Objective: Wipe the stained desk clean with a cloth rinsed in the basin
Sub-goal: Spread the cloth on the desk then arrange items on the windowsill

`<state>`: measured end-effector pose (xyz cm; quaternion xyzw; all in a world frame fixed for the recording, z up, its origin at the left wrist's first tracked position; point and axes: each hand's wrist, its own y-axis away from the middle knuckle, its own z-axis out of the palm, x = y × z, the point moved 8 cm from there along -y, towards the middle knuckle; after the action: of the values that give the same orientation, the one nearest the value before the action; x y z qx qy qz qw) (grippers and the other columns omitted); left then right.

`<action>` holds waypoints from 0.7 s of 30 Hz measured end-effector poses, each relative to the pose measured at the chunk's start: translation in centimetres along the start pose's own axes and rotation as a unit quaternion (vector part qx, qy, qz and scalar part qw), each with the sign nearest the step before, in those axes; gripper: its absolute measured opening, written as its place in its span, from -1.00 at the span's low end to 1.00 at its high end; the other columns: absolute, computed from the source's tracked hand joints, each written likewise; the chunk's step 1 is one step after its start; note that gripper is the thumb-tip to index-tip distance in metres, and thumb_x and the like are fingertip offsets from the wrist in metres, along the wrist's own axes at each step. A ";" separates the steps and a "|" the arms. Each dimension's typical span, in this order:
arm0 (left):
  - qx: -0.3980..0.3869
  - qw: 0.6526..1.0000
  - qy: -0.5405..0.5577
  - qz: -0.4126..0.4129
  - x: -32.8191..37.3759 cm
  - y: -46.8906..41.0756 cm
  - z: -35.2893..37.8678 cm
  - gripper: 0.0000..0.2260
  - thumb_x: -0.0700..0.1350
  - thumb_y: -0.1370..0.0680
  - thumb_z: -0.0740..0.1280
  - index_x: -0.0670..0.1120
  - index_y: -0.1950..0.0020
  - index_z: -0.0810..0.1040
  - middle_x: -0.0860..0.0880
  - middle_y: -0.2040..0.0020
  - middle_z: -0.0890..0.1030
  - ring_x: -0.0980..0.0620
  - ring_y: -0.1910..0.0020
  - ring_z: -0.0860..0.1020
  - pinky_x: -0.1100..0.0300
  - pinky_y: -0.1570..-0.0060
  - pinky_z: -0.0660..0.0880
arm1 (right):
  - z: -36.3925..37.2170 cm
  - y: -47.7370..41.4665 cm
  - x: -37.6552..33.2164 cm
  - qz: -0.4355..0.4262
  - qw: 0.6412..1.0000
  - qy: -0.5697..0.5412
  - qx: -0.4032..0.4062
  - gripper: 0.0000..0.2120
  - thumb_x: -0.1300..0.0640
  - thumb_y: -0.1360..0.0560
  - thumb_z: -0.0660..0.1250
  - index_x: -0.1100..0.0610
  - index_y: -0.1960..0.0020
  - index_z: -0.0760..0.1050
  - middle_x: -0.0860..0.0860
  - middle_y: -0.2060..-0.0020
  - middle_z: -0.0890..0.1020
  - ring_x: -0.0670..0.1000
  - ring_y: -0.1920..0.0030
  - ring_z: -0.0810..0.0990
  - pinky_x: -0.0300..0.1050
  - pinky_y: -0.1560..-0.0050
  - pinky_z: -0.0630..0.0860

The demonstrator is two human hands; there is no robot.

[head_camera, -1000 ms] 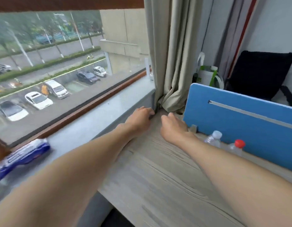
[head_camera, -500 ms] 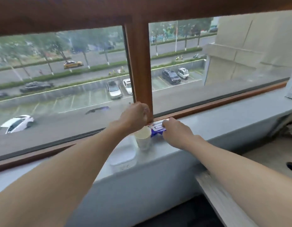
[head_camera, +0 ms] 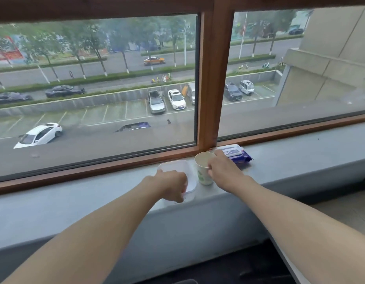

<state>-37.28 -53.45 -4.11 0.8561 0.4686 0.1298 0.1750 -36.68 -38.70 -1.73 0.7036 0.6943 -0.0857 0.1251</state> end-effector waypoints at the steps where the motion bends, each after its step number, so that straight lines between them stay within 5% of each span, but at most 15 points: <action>1: 0.015 1.000 -0.005 0.008 0.6 0.2 -0.3 -0.85 -0.06 -0.47 0.36 0.02 0.24 0.42 0.04 0.18 0.53 -0.10 0.08 0.50 0.10 0.00 0.34 | -0.3 0.2 0.2 0.002 1.000 -0.009 0.008 -0.78 0.18 -0.62 0.23 0.27 -0.17 0.54 0.17 -0.32 0.35 0.24 -0.14 0.54 -0.03 -0.22 0.43; 5: 0.035 0.998 -0.013 0.045 3.6 0.4 -3.1 -0.77 -0.14 -0.45 0.36 -0.03 0.31 0.33 0.01 0.32 0.41 -0.04 0.32 0.39 0.20 0.34 0.27 | -2.0 1.5 2.3 0.019 0.999 -0.034 0.030 -0.78 0.15 -0.60 0.23 0.24 -0.13 0.54 0.15 -0.22 0.39 0.22 -0.08 0.53 -0.04 -0.13 0.46; 13: -0.016 0.984 -0.060 0.167 17.9 -2.1 -5.7 -0.85 -0.08 -0.47 0.41 -0.01 0.20 0.45 0.00 0.21 0.54 -0.01 0.23 0.48 0.18 0.32 0.36 | -6.5 9.2 14.5 0.119 0.988 -0.041 0.086 -0.76 0.13 -0.59 0.24 0.27 -0.13 0.53 0.16 -0.23 0.38 0.24 -0.05 0.55 0.03 -0.15 0.52; 21: 0.078 0.945 -0.066 0.311 43.6 -4.7 0.3 -0.97 -0.16 -0.52 0.26 -0.07 0.12 0.45 -0.02 0.11 0.53 -0.12 0.10 0.50 0.15 0.28 0.34 | -5.6 30.1 36.3 0.362 0.924 -0.055 0.114 -0.83 0.15 -0.56 0.22 0.27 0.04 0.49 0.14 -0.13 0.38 0.22 0.04 0.52 0.08 0.00 0.52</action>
<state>-17.72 -14.17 -3.84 0.9770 0.1746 0.0838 0.0896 -6.12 -2.54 -5.39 0.9105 0.3702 -0.1520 0.1041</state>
